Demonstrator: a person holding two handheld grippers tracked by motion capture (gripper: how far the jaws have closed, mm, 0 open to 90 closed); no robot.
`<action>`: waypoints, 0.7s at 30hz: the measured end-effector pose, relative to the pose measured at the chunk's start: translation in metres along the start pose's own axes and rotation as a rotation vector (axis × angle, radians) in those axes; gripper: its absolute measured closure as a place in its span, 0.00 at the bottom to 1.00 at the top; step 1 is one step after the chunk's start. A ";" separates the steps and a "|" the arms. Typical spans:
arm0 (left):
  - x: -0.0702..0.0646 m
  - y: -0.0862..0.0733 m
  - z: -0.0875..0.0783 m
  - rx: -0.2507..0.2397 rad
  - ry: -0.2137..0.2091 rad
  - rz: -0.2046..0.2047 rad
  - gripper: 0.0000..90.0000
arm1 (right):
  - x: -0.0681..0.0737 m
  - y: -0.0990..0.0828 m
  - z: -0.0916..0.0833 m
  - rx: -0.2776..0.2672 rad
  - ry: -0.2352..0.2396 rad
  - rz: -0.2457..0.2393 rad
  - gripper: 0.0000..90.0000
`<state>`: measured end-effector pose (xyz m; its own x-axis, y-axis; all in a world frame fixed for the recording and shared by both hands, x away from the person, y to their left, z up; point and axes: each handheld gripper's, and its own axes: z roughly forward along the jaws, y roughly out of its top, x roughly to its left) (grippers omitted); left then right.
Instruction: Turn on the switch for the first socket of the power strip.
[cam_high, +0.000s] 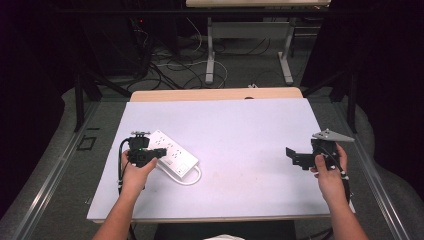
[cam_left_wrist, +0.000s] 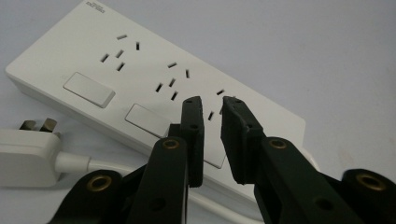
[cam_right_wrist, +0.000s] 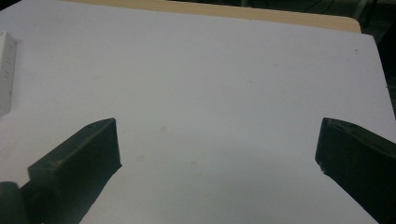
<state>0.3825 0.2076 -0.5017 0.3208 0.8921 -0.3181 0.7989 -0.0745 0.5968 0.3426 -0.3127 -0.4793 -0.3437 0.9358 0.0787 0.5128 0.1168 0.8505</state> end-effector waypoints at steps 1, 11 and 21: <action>-0.001 -0.001 0.002 -0.001 0.001 0.001 0.89 | 0.000 0.000 0.000 0.000 0.000 0.000 0.00; -0.006 -0.006 0.012 0.052 0.002 0.027 0.95 | 0.000 -0.001 0.001 0.007 0.003 0.001 0.00; -0.009 -0.008 0.018 0.071 0.011 0.032 1.00 | 0.001 -0.001 0.002 0.016 0.011 -0.005 0.00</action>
<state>0.3821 0.1919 -0.5169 0.3411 0.8937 -0.2916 0.8225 -0.1336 0.5528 0.3432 -0.3107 -0.4814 -0.3550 0.9315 0.0798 0.5235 0.1273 0.8425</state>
